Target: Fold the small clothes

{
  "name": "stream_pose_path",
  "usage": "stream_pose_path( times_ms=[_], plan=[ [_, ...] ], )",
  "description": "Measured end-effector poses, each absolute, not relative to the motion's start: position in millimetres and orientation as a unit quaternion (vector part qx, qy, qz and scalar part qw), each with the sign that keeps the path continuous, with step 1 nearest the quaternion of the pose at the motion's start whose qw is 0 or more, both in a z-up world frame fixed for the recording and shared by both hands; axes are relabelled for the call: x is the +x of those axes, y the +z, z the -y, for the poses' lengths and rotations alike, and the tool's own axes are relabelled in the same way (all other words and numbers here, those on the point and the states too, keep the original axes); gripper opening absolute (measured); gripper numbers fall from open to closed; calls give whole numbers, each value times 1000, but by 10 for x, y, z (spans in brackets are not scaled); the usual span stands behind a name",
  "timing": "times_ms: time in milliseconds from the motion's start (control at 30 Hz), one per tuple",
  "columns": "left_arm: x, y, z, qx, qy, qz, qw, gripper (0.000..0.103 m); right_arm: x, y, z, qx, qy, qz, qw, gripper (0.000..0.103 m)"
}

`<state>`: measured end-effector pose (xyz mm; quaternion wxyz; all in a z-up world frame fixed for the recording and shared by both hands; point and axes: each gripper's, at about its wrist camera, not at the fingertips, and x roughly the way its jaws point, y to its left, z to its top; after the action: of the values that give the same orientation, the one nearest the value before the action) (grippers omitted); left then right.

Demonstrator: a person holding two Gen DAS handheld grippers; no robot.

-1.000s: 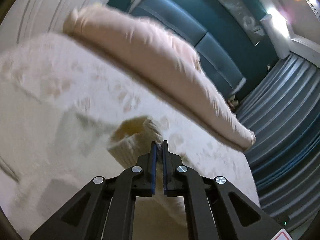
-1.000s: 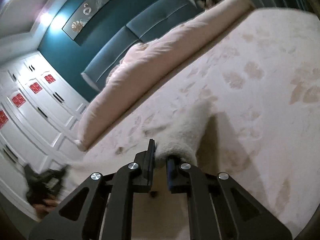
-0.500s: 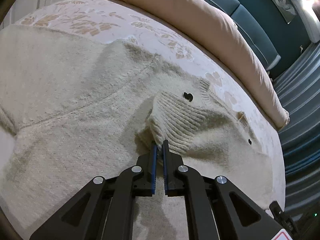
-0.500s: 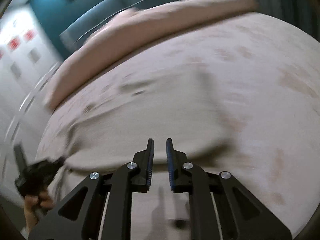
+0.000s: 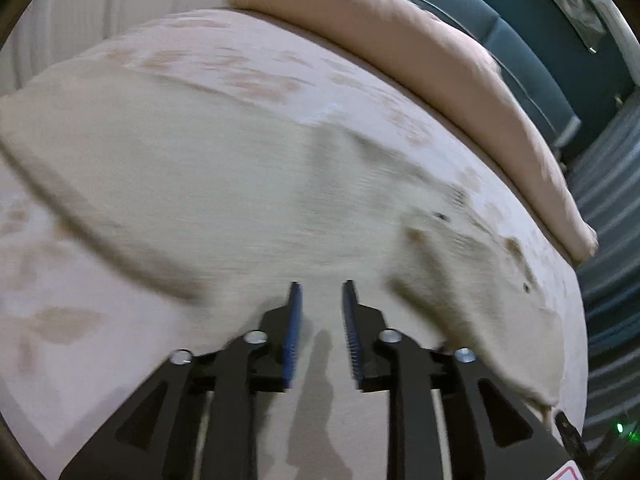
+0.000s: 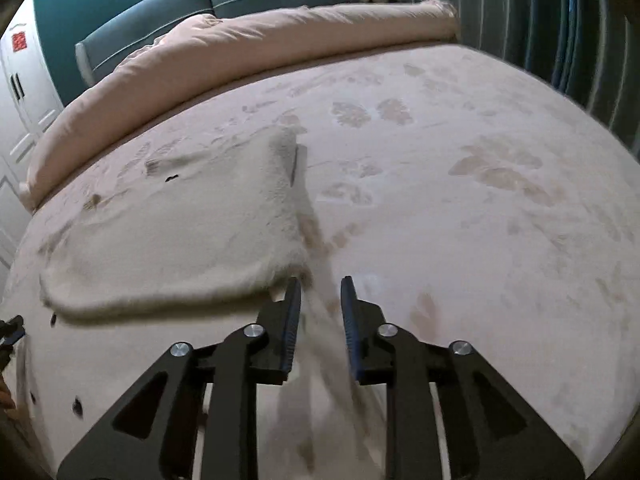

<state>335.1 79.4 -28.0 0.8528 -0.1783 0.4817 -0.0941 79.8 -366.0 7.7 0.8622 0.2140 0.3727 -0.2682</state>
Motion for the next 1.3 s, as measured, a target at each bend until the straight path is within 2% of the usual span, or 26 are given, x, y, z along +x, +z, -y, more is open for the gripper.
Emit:
stream_pose_path(
  times_ms=[33, 100, 200, 267, 400, 633, 667, 700, 733, 800, 900, 1133, 1233, 1300],
  plan=[
    [3333, -258, -1048, -183, -80, -478, 855, 27, 770, 102, 3575, 213, -256, -373, 866, 21],
    [3347, -208, -1500, -187, -34, -474, 860, 40, 751, 133, 3293, 205, -223, -376, 876, 25],
    [3408, -93, -2200, -213, 26, -454, 865, 44, 812, 32, 2838, 221, -163, -394, 877, 33],
    [3489, -26, -2659, -234, 62, -442, 864, 54, 854, -74, 2583, 223, -140, -408, 874, 34],
    [3764, -7, -3434, -266, 120, -425, 857, 55, 874, -172, 2375, 188, -147, -397, 886, 51],
    [4209, -255, -4193, -338, 172, -421, 824, 54, 903, -236, 2327, 188, -130, -401, 887, 64],
    [4226, -260, -4203, -343, 168, -419, 823, 48, 926, -241, 2295, 180, -129, -403, 888, 68],
    [4259, -252, -4191, -349, 159, -418, 823, 36, 940, -239, 2249, 172, -130, -405, 889, 70],
    [4292, -242, -4160, -355, 143, -420, 823, 6, 960, -244, 2217, 162, -132, -407, 889, 71],
    [4381, -98, -4016, -345, 121, -413, 834, 7, 963, -249, 2197, 156, -132, -409, 889, 74],
    [4353, 422, -3517, -283, 60, -367, 884, 6, 948, -257, 2218, 161, -126, -407, 890, 76],
    [3874, 1753, -1453, -187, -192, -287, 920, 6, 920, -251, 2257, 178, -114, -397, 893, 78],
    [3599, 1888, -444, -165, -290, -294, 896, 6, 896, -243, 2279, 186, -110, -392, 894, 78],
    [3418, 1766, 130, -152, -323, -317, 879, 7, 877, -237, 2298, 192, -106, -388, 895, 78]
  ],
)
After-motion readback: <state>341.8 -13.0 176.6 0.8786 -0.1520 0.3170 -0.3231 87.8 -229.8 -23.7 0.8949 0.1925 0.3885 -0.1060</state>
